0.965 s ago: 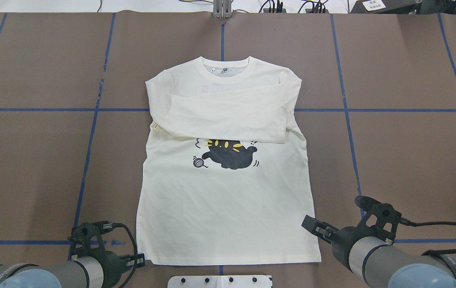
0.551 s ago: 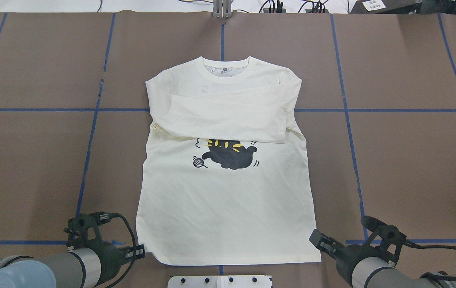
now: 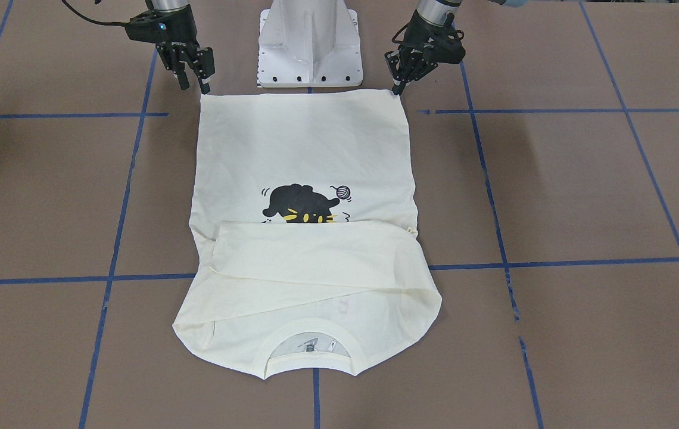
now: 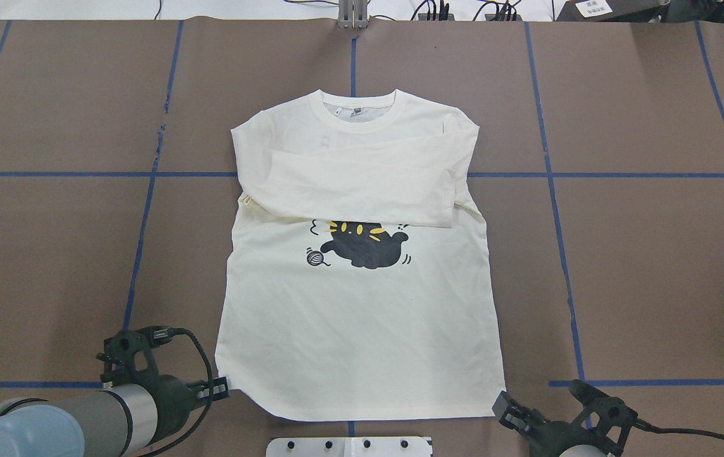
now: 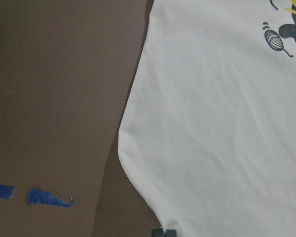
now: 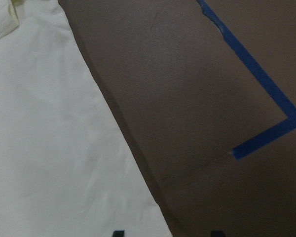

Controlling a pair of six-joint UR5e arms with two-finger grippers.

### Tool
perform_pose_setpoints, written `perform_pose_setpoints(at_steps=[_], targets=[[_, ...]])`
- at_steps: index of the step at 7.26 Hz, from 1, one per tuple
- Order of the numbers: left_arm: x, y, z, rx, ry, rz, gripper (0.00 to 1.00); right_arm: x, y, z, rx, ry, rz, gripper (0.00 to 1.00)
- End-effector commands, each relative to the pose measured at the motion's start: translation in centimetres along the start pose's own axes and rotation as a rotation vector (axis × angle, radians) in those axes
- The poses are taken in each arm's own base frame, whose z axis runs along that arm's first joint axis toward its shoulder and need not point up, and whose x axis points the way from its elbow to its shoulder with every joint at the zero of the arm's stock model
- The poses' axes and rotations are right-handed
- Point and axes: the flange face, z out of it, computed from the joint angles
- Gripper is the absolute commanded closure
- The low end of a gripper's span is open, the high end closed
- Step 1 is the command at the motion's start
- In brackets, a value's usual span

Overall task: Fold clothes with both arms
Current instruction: 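Lower both grippers onto the hem corners and close on the fabric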

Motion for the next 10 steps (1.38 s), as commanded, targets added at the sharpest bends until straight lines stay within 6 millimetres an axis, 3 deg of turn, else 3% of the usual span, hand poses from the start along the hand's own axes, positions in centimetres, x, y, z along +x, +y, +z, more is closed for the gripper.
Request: perform_pose_setpoints(at_steps=[1,6,7,8,10], targets=[[0.0,-0.4,-0.2,0.021,0.005,-0.002,1.00,0.6,0.8,1.0,0.014,0.005,0.010,0.38],[-0.1,-0.5,-0.2,0.036,0.006,-0.002,1.00,-0.3,2.7,2.1,0.007,-0.001,0.012,0.47],[-0.1,-0.5,-0.2,0.036,0.006,-0.002,1.00,-0.3,2.6,2.0,0.007,-0.002,0.014,0.66],[-0.1,-0.5,-0.2,0.036,0.006,-0.002,1.00,-0.6,2.3,1.8,0.006,-0.005,0.018,1.00],[-0.2,-0.5,-0.1,0.035,0.003,-0.001,1.00,-0.4,2.1,1.9,0.011,-0.001,0.006,1.00]])
